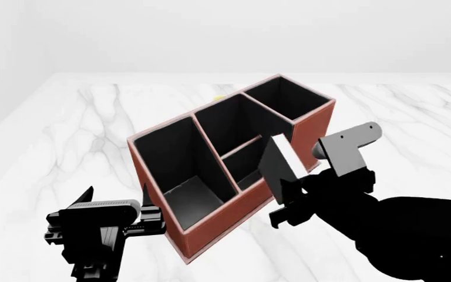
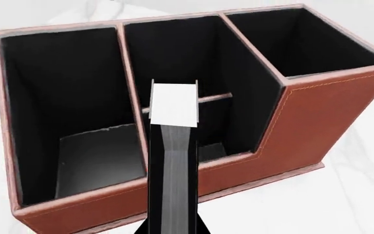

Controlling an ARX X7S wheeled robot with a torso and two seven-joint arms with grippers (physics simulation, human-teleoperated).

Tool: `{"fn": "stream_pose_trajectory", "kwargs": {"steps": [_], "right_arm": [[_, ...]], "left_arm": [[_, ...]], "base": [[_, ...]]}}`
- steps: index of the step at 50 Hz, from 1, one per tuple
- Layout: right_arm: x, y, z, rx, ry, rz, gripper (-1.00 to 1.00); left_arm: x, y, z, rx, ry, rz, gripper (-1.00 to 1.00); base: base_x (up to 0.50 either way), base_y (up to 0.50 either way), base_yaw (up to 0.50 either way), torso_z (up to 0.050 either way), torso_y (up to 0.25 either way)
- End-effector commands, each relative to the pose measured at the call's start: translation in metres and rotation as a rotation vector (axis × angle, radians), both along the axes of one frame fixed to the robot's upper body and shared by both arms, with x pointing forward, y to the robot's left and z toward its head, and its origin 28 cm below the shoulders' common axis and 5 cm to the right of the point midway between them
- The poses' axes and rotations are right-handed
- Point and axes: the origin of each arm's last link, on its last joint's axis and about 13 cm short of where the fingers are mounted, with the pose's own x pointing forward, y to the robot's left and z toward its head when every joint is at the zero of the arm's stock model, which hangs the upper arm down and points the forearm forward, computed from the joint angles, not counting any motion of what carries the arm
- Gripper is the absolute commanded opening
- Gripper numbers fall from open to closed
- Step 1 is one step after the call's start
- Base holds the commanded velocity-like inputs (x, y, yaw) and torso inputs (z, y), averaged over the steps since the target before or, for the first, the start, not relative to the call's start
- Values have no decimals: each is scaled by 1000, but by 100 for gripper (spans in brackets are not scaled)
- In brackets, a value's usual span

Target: Pick up the book and place it in the left compartment of the caddy.

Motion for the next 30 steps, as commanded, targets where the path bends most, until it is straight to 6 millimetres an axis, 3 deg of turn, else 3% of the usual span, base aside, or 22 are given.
{"fn": "stream_pose_trajectory", "kwargs": {"steps": [1, 9, 14, 30], "right_arm": [[-14, 15, 50, 33, -47, 204, -100], [7, 37, 64, 48, -1, 279, -100], [30, 56, 68, 57, 21, 300, -100], [82, 94, 39, 37, 78, 308, -100]], "left_arm": [[2, 2, 1, -19, -7, 1, 100], [2, 2, 1, -21, -8, 0, 100], [2, 3, 1, -20, -9, 2, 100], [1, 3, -2, -21, -3, 2, 100]], "base": [[0, 0, 0, 0, 0], [0, 0, 0, 0, 1], [0, 0, 0, 0, 0], [0, 0, 0, 0, 1]]}}
